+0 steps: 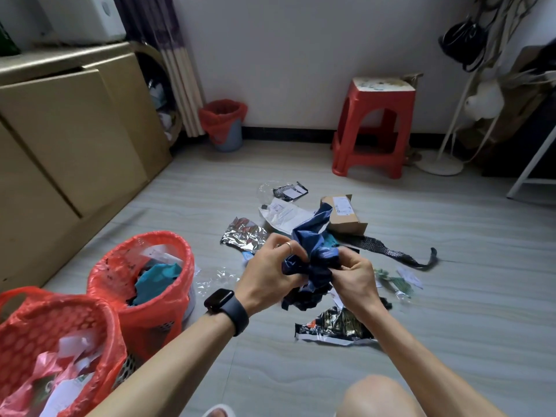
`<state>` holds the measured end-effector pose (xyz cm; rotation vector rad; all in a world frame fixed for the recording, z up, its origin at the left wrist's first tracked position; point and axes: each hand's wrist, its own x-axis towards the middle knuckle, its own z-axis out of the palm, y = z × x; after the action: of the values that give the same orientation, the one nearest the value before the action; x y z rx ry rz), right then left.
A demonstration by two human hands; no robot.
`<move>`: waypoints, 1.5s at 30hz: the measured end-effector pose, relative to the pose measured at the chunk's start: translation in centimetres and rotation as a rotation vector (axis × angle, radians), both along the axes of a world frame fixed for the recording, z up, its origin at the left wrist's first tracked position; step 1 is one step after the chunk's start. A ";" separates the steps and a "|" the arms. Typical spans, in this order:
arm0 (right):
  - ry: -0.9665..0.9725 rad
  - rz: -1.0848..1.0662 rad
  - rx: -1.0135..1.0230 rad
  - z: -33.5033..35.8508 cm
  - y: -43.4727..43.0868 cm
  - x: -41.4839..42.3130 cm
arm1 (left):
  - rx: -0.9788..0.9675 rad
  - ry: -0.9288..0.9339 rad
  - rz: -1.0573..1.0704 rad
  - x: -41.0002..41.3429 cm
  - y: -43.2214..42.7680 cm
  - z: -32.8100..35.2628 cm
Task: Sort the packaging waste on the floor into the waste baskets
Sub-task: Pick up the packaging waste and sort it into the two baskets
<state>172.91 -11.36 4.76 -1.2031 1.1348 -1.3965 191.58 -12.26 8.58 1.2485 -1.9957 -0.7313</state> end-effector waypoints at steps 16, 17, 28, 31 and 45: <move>0.161 -0.039 -0.134 0.9 0.2 1.5 | 0.054 0.201 0.205 0.5 -0.2 1.0; 0.156 -0.048 -0.145 1.2 0.0 1.6 | 0.192 0.330 0.186 1.0 0.0 1.6; 0.058 0.125 -0.099 3.6 -2.0 9.0 | 0.273 0.240 0.255 8.5 0.8 4.5; 0.130 0.152 -0.151 4.4 -3.0 12.5 | 0.361 0.402 0.316 11.7 0.9 4.6; 0.671 0.711 -0.028 0.7 -2.5 33.9 | 0.158 -0.110 1.190 36.8 7.8 1.5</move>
<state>206.83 -13.85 5.50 -1.9294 0.9502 -0.4709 228.34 -4.46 10.07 2.2226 -0.9256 -0.1986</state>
